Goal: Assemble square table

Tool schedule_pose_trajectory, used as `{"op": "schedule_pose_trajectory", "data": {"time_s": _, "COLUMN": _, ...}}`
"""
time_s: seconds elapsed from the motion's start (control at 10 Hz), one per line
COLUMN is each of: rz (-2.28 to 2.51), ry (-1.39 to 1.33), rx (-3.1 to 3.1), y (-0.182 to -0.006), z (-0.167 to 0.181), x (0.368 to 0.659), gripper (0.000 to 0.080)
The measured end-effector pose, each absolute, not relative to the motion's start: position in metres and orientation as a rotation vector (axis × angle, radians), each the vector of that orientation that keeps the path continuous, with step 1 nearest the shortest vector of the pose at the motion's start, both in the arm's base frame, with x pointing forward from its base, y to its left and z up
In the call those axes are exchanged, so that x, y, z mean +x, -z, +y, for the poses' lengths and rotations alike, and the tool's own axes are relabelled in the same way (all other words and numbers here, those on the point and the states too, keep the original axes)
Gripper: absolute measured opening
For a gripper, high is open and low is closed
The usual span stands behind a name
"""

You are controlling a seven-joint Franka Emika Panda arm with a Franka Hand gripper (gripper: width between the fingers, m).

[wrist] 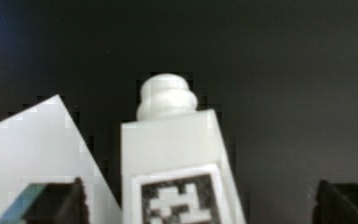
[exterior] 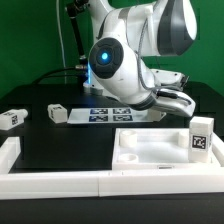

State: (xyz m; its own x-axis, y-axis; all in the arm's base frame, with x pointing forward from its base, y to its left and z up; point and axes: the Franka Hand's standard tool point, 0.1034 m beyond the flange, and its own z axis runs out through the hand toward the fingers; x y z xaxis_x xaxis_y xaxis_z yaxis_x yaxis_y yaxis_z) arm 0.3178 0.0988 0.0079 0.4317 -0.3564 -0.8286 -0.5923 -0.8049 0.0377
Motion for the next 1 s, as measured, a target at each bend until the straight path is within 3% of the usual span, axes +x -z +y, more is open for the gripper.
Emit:
{"op": "schedule_pose_trajectory", "data": {"time_s": 0.2, "rz": 0.825, "ry": -1.312, "rx": -2.428, "y": -0.0076, "z": 0.0987, "x": 0.3174, "gripper": 0.0384}}
{"op": "schedule_pose_trajectory", "data": {"time_s": 0.3, "rz": 0.825, "ry": -1.312, "rx": -2.427, "y": -0.0075, "z": 0.0987, "x": 0.3173, "gripper": 0.0384}}
{"op": "schedule_pose_trajectory", "data": {"time_s": 0.4, "rz": 0.825, "ry": -1.312, "rx": -2.427, "y": -0.0074, "z": 0.0986, "x": 0.3173, "gripper": 0.0284}}
{"op": "schedule_pose_trajectory", "data": {"time_s": 1.0, "rz": 0.822, "ry": -1.316, "rx": -2.425, "y": -0.0099, "z": 0.0959, "x": 0.3189, "gripper": 0.0284}}
